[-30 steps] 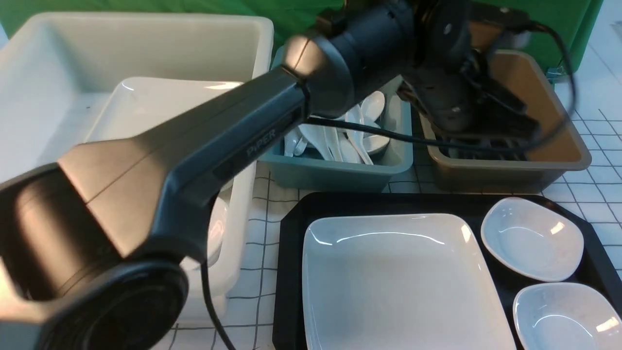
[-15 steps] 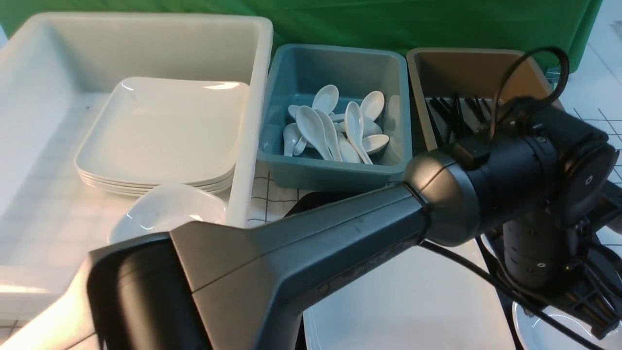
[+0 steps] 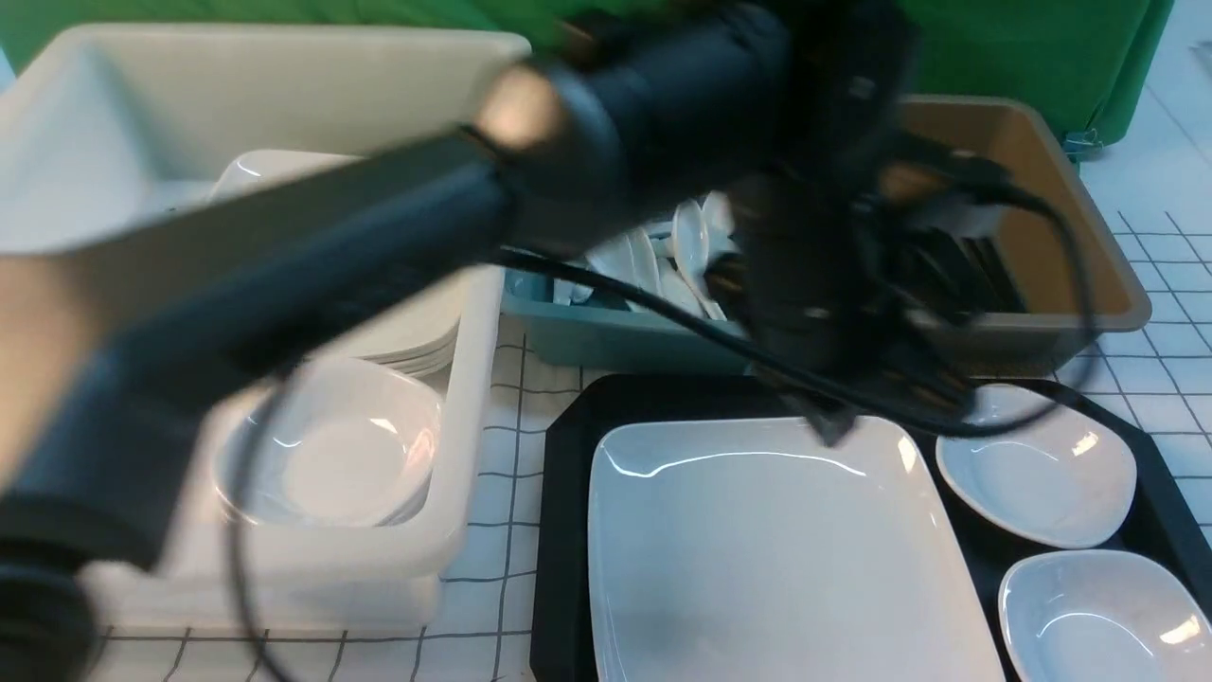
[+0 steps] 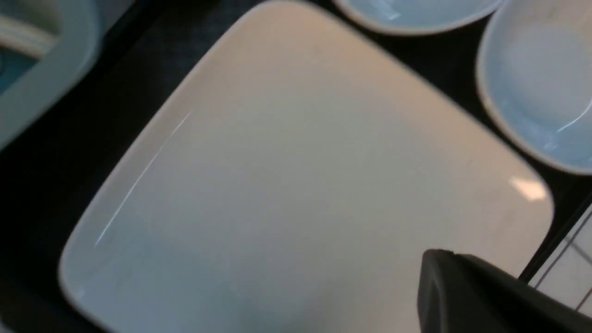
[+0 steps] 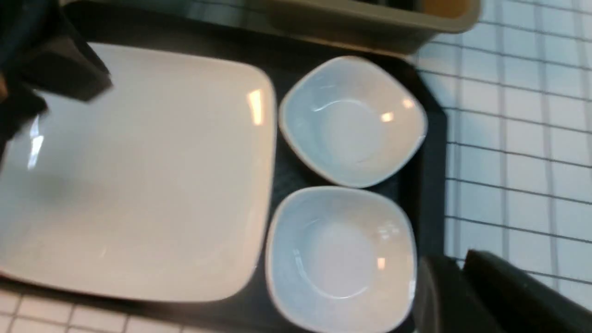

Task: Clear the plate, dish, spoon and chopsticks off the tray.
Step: Use the right arm to grab a small plate from the dinner plate

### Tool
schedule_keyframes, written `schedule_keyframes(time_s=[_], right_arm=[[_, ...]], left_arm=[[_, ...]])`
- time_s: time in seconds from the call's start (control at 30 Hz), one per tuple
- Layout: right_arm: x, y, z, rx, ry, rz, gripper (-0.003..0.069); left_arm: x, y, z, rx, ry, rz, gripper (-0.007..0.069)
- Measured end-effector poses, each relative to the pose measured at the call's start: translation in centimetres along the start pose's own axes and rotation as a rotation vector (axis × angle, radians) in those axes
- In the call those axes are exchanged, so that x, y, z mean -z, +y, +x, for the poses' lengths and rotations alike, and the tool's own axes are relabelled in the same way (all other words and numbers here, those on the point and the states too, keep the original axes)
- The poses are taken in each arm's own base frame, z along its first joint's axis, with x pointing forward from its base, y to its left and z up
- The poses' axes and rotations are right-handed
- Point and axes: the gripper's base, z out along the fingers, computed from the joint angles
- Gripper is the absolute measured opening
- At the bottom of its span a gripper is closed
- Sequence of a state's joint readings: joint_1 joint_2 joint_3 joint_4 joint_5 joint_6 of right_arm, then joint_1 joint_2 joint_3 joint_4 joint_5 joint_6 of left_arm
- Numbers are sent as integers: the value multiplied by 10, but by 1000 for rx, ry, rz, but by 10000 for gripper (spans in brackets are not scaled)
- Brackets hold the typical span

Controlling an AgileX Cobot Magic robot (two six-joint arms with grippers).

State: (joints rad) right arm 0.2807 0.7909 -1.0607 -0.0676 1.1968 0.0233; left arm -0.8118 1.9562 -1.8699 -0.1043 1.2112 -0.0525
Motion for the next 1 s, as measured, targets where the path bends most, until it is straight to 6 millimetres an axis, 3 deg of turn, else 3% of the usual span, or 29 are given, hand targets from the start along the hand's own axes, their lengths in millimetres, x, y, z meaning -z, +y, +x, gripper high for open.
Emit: schedule_keyframes(time_s=[0.07,0.17,0.3,0.4,0.47,0.57,0.73,1.0], right_arm=[[-11,3,-5,-7,39,-27,83],[-42,7,-14,-13,133,-51,83],[-102,18,-15,4,332,-84,99],[-130,29,-8,42,402,-98,144],[-152,38,7,88,487,-106,234],[-171,46,37,163,589,-117,374],[-187,59,68,243,567,-142,558],[-213,52,88,309,577,-15,585]], left_arm=[[16,14,21,33,-11,-17,6],[38,19,50,52,-67,-24,6],[63,19,101,84,-136,-23,6],[74,19,130,103,-181,-16,6],[83,18,148,110,-214,-3,6],[93,17,165,115,-252,13,6],[107,16,175,110,-312,19,6],[107,16,173,108,-335,16,6]])
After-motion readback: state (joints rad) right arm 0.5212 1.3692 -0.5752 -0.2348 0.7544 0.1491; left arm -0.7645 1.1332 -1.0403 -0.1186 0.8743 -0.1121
